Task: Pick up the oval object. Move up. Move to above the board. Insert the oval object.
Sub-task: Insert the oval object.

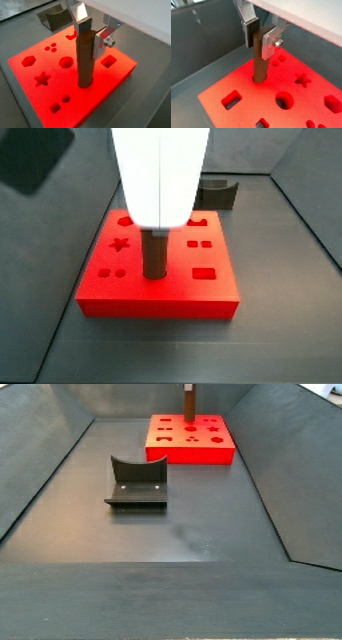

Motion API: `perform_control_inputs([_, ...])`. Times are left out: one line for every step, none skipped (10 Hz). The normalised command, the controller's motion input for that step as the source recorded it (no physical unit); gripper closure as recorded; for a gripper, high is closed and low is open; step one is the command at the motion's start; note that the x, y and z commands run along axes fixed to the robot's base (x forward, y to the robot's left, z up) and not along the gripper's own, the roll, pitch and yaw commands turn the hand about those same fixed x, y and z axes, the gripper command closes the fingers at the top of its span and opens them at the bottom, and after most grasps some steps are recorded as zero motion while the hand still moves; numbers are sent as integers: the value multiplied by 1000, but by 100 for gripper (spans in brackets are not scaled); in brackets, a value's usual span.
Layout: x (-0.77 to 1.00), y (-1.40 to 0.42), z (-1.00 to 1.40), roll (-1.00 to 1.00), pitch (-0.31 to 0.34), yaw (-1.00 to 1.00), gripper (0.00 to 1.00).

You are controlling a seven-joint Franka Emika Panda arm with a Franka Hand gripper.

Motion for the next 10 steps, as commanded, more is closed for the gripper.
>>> perform_control_inputs([0, 0, -686, 141, -164, 0, 100])
perform_control_inputs([0, 0, -606, 60, -180, 0, 100])
perform_control_inputs([0, 0, -511, 0, -161, 0, 100])
perform_control_inputs([0, 29, -420, -21, -143, 0, 100])
perform_control_inputs([0, 0, -9, -10, -43, 0, 100])
perform_control_inputs([0, 6, 0, -31, 0, 0, 100])
perform_control_inputs([34, 303, -183, -159, -21, 0, 100])
perform_control_inputs([0, 54, -26, -53, -37, 0, 100])
perform_control_inputs([0, 0, 0, -9, 0, 0, 100])
perform_control_inputs([0, 0, 0, 4, 0, 0, 100])
